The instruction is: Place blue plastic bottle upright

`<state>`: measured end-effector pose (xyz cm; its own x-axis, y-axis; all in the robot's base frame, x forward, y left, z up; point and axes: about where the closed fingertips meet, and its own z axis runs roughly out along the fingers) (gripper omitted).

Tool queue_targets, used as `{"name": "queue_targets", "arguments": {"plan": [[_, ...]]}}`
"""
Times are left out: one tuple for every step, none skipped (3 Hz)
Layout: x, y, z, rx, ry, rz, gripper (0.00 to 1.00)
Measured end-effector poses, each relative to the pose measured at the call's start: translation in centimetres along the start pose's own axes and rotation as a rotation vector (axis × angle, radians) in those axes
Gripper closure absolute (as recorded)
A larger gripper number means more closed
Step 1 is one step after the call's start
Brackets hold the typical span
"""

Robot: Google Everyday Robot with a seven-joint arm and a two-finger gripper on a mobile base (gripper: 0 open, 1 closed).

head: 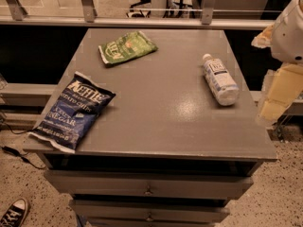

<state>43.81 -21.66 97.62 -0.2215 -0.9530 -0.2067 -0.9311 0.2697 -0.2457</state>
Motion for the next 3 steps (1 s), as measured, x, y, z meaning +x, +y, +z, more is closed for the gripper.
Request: {"name": "queue_targets", "arguments": {"plan": [[0.0, 0.0, 0.0, 0.0, 0.0, 0.0, 0.0], [-0.7, -3.0, 0.9, 0.035, -0.066, 0.081, 0.0], [-1.9, -6.9, 2.4, 0.066, -0.162, 0.208, 0.0]]}}
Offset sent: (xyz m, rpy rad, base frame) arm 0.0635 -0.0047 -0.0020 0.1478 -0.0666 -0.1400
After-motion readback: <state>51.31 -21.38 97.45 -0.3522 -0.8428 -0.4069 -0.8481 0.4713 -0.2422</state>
